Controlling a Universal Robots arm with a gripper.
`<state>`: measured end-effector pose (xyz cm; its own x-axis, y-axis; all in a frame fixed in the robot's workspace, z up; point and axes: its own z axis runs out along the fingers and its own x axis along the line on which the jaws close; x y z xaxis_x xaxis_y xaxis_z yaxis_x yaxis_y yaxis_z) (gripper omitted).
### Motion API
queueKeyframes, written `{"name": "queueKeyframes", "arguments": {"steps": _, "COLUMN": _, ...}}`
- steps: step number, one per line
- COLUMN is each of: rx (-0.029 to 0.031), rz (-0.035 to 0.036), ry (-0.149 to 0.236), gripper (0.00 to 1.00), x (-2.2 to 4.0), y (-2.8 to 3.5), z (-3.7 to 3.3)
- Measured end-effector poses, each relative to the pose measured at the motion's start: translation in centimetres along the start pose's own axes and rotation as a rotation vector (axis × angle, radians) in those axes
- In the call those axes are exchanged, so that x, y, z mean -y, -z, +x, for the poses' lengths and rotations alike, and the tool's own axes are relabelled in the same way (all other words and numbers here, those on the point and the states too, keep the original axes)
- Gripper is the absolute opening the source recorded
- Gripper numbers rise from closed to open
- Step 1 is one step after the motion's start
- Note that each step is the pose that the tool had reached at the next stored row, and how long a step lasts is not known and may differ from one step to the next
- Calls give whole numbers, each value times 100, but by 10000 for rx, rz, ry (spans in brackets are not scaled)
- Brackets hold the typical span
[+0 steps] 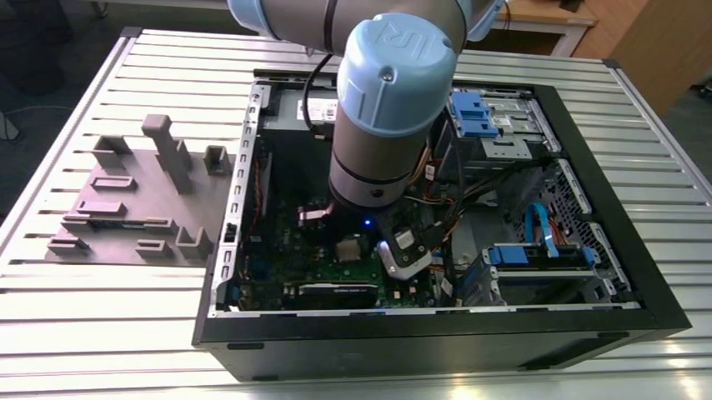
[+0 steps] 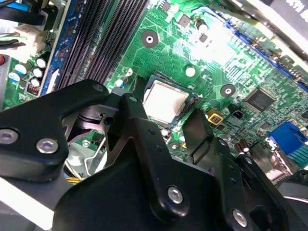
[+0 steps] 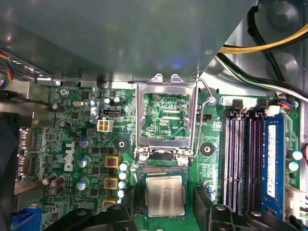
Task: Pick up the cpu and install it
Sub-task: 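Place the cpu into insertion slot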
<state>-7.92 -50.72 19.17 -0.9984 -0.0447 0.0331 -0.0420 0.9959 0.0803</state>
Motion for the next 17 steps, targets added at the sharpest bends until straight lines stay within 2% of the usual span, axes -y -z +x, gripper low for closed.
{"name": "queueKeyframes", "arguments": {"steps": 1, "rx": 0, "rz": 0, "ry": 0, "gripper": 57, "x": 1, "y": -5, "z": 0}}
{"name": "queueKeyframes", "arguments": {"steps": 2, "rx": -1, "rz": 2, "ry": 0, "gripper": 51, "x": 1, "y": -10, "z": 0}}
{"name": "queueKeyframes", "arguments": {"steps": 4, "rx": -4, "rz": 7, "ry": -1, "gripper": 51, "x": 2, "y": -15, "z": 0}}
{"name": "queueKeyframes", "arguments": {"steps": 5, "rx": -4, "rz": 7, "ry": 0, "gripper": 45, "x": 2, "y": -18, "z": 0}}
{"name": "queueKeyframes", "arguments": {"steps": 17, "rx": 10, "rz": -51, "ry": -102, "gripper": 45, "x": 1, "y": -11, "z": 0}}
